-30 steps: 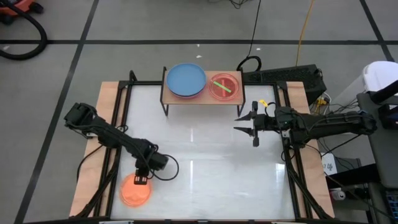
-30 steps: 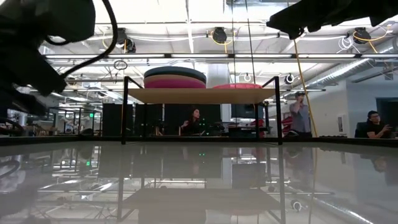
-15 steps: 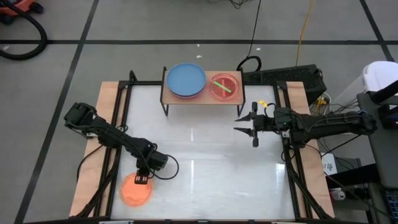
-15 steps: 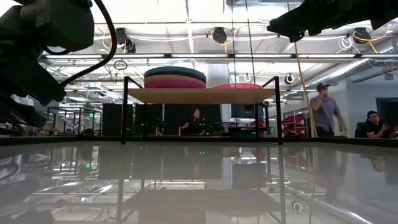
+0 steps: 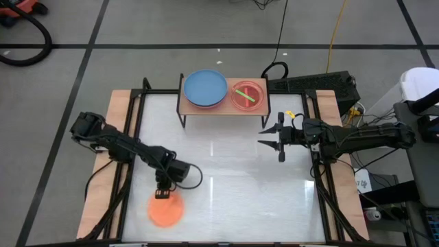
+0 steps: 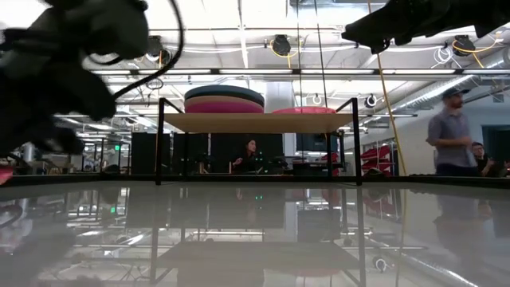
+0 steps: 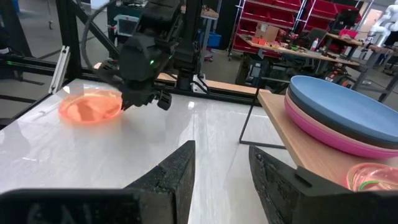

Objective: Place and stack plates onto a shelf
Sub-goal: Stack the orange plate on the green plate on the shelf

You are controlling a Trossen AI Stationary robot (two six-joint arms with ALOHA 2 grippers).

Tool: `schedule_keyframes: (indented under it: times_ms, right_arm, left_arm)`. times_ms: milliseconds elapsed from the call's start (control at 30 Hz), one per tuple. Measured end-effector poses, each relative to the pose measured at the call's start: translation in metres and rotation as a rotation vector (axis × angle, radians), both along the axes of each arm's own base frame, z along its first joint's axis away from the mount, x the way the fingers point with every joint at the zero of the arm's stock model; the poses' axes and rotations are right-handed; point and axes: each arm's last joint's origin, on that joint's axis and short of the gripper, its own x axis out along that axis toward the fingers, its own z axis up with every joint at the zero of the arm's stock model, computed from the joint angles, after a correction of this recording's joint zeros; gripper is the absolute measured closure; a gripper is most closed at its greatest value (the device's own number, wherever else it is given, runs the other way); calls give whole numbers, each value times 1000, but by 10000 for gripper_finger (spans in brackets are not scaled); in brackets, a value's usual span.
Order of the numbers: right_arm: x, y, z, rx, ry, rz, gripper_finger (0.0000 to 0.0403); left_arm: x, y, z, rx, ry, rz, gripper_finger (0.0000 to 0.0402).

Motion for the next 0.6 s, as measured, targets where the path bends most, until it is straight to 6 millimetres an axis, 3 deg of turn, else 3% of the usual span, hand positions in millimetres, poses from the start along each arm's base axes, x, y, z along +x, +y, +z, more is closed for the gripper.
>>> schedule_keyframes:
  times_ms: [167, 300, 433, 600]
  right_arm:
    - [0, 0, 0, -6, -2, 1, 271]
    - [-1, 0, 1, -25, -4, 4, 271]
    - [-9, 0, 6, -68, -36, 9, 271]
    - [-28, 1, 22, -72, -149, 5, 271]
  left_arm:
    - [19, 20, 32, -13, -164, 45, 399]
    - [35, 46, 69, 73, -352, 116, 400]
    - [53, 87, 107, 250, -563, 280, 400]
    - [75, 140, 159, 318, -911, 491, 400]
